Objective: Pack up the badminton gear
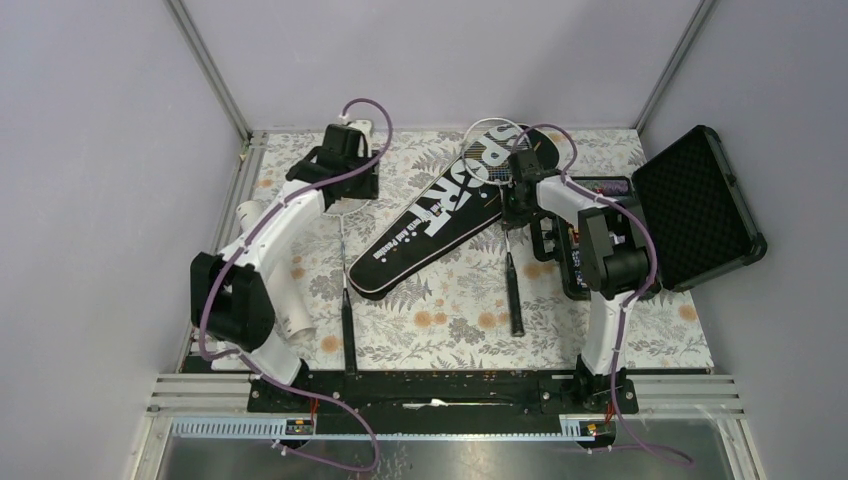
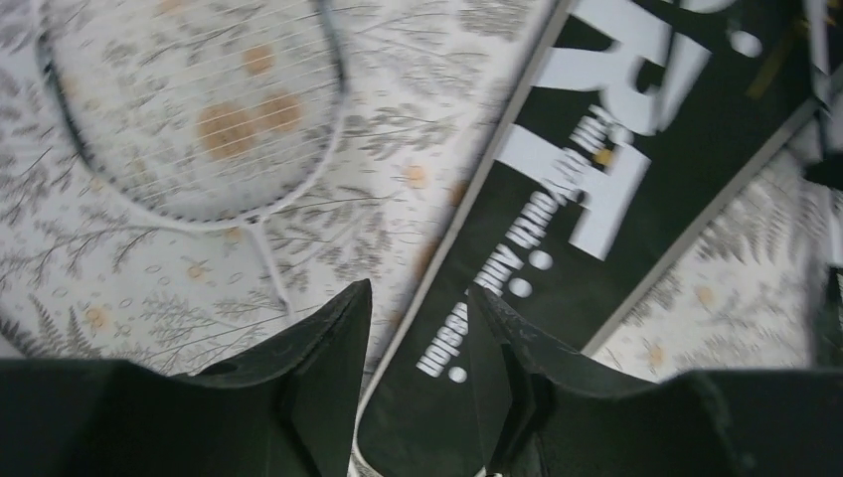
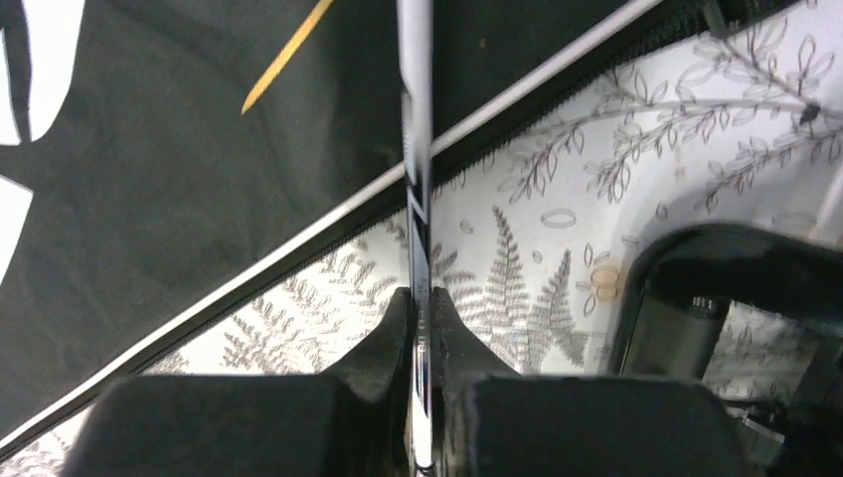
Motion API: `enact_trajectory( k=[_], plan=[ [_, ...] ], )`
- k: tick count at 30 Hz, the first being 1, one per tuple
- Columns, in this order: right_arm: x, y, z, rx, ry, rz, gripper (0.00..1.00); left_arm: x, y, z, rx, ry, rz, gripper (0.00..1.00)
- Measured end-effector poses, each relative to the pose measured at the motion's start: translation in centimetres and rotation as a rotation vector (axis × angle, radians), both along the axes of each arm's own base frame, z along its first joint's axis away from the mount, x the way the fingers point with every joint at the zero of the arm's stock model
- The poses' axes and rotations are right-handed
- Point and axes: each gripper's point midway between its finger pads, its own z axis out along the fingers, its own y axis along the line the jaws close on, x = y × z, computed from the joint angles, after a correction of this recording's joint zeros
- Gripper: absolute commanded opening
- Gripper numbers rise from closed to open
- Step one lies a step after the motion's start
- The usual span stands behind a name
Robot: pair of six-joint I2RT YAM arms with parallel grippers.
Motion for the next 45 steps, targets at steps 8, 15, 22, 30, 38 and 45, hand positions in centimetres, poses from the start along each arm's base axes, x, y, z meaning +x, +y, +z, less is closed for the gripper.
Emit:
enact_trajectory(
  k=[8, 15, 22, 30, 38, 45],
  plan=[
    [-2.7, 0.1, 4.5, 0.075, -0.108, 0.018, 0.0, -4.6, -8.1, 0.0, 0.011, -0.047, -0.361, 0.48],
    [-5.8, -0.9, 9.9, 0.121, -0.225, -0.035, 0.0, -6.1, -12.1, -4.2, 0.088, 0.031, -0.601, 0.5],
    [-10.2, -3.0, 10.6, 0.095, -0.211, -0.13, 0.0, -8.5, -15.7, -9.3, 0.219, 0.118, -0.78, 0.51],
    [-13.2, -5.5, 12.5, 0.062, -0.29, -0.236, 0.0, -7.9, -17.1, -11.7, 0.29, 0.13, -0.808, 0.51],
    [-14.6, -7.5, 14.2, 0.018, -0.355, -0.305, 0.0, -6.8, -16.6, -15.0, 0.355, 0.153, -0.769, 0.08],
    [-16.3, -8.7, 13.4, -0.033, -0.286, -0.366, 0.0, -6.6, -16.6, -14.6, 0.362, 0.141, -0.759, 0.0]
  ],
)
